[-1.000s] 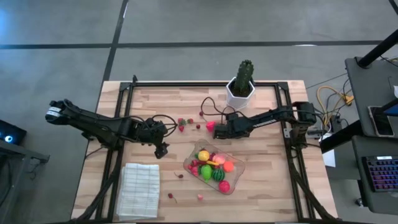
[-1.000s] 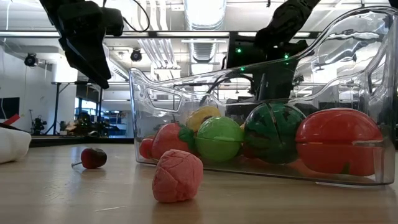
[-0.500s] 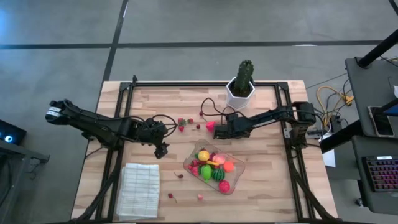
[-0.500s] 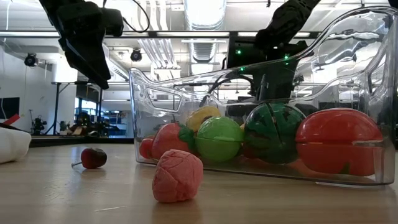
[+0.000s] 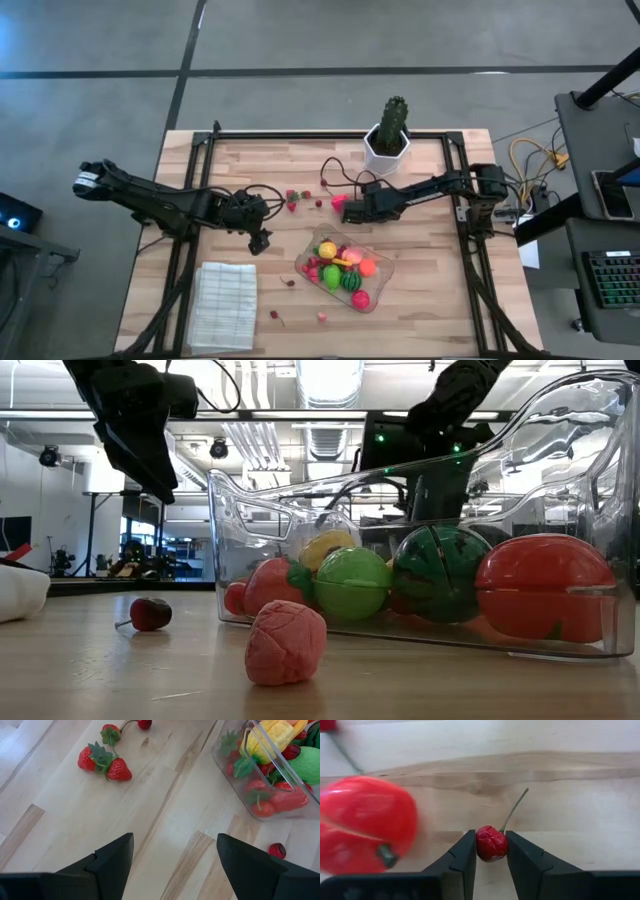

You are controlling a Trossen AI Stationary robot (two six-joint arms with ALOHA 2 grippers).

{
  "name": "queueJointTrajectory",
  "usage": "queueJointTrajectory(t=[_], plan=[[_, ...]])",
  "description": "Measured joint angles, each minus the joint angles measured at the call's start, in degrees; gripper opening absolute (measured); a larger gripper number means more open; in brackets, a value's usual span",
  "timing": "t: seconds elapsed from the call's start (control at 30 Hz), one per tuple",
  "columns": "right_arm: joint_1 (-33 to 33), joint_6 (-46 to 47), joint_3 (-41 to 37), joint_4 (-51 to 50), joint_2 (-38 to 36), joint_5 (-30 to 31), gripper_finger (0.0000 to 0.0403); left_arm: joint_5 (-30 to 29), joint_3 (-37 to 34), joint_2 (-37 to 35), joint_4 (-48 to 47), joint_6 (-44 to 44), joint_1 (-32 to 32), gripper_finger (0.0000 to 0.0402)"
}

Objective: Pick and placing Produce into tupperware
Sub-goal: Put the red cherry into the transparent bin

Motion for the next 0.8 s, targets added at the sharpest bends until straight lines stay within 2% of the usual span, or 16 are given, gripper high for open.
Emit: queueJointTrajectory(t=[0.13,0.23,0.37,0.47,0.57,0.67,0.8], plan=[[1.32,-3.08,3.19,-2.06,-0.04,0.28,0.0091,0.0,0.0,0.0,0.04,-0.02,0.0,0.0271],[4.02,-4.14,7.56,-8.68,-0.41,0.22,0.0093,-0.02,0.0,0.0,0.54,-0.04,0.0,0.0271],[9.93,-6.23,14.9,-19.56,-3.75,-1.24,0.0092,0.0,0.0,0.0,0.56,-0.23,0.0,0.0271],[15.51,-9.13,19.57,-23.88,-8.48,-1.56,0.0088,-0.01,0.0,0.0,0.64,-1.48,0.0,0.0271],[20.24,-13.55,21.96,-23.39,-13.31,-7.06,0.0087,-0.04,-0.23,0.02,1.31,-1.53,0.0,0.0271],[23.74,-13.53,22.42,-23.4,-17.0,-13.76,0.0093,-0.06,-1.07,0.44,3.24,-1.53,0.0,0.0271],[28.43,-9.49,21.2,-23.72,-18.36,-13.43,0.0115,0.05,-2.65,1.88,5.05,-1.54,0.0,0.0271]])
